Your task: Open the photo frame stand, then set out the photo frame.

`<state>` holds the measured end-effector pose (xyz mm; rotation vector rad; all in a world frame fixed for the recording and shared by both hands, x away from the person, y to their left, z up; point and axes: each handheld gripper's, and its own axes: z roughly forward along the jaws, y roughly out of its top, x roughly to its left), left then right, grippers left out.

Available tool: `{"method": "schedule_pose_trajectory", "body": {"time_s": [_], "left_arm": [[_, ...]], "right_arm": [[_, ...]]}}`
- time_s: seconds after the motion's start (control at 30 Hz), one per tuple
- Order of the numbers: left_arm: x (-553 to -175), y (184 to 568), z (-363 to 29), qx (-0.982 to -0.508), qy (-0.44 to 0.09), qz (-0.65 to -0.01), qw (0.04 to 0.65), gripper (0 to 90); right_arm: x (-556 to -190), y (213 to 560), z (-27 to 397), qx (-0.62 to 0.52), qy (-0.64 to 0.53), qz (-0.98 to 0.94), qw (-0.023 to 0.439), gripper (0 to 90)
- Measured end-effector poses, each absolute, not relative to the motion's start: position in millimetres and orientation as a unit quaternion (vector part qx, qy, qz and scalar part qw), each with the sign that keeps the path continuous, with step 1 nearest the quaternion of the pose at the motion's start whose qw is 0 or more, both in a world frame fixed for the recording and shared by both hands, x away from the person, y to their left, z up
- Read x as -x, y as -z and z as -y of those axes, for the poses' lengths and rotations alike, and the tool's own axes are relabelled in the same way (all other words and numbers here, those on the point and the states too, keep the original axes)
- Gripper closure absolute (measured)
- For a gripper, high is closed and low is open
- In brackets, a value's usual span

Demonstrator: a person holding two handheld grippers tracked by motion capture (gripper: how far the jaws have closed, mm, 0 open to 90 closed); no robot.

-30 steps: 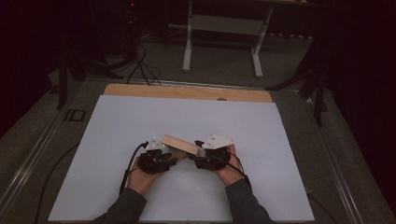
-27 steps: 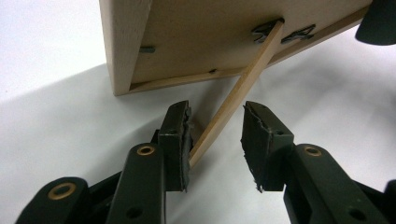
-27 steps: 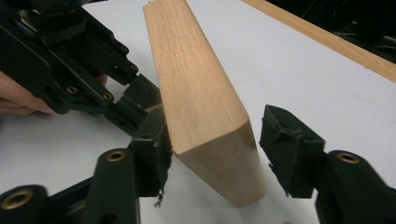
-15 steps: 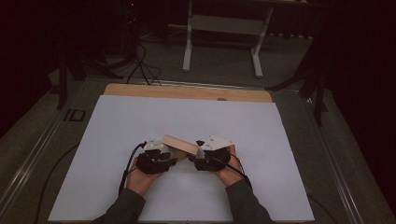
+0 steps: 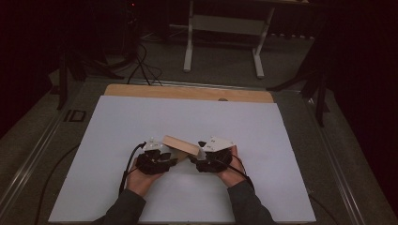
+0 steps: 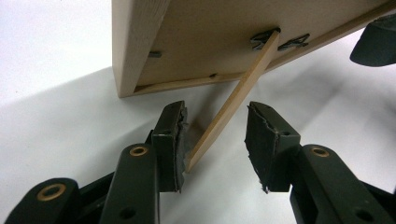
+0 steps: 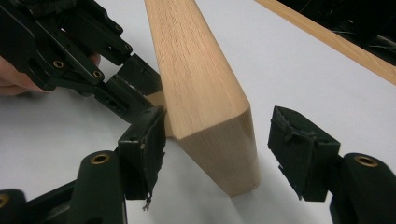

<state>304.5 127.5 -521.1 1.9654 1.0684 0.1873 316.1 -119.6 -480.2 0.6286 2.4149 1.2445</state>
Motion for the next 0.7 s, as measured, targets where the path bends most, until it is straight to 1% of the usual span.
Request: {"method": "schedule_pose_trajectory", "body": {"time_s": [0.7], "left_arm": [[-303.8, 516.6, -133.7, -0.782, -0.085, -0.433, 0.441, 57.7]], "right_arm": [[-315.6, 479.7, 124.0, -0.214, -0.437, -0.858, 0.167, 35.8]]}}
